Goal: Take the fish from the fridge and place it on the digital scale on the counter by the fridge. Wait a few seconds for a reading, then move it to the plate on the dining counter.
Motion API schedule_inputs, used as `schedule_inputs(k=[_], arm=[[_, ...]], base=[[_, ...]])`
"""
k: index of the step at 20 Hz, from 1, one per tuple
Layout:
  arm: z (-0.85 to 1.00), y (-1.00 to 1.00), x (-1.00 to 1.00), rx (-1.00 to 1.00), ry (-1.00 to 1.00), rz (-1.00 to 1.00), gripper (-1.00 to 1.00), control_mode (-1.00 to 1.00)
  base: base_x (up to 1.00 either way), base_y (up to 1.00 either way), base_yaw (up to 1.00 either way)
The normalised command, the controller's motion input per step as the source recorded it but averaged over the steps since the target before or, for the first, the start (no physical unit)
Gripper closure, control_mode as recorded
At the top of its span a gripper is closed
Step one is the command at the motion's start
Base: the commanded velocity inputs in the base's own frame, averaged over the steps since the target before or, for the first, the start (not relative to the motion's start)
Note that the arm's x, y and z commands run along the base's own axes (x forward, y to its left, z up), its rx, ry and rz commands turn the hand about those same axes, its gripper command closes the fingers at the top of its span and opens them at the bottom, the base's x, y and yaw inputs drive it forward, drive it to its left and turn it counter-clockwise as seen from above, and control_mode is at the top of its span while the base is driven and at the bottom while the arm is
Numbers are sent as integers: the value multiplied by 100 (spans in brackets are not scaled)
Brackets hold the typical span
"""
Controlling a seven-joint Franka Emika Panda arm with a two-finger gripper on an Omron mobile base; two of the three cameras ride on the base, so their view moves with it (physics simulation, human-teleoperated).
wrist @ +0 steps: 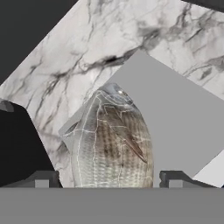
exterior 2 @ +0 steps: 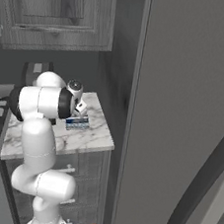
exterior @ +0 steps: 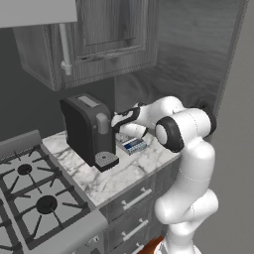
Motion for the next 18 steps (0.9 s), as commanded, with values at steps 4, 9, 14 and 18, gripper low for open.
schedule_inputs(k=[4,9,14,18], arm=[[8,0,-14,0,-4,0,-100,-100],[42,0,-56,0,-11,-1,-100,-100],[38,0,-34,0,-5,0,-100,-100],[36,-1,-15,0,-1,0,-100,-100]], base=[[0,0,0],[0,0,0],[0,0,0],[0,0,0]])
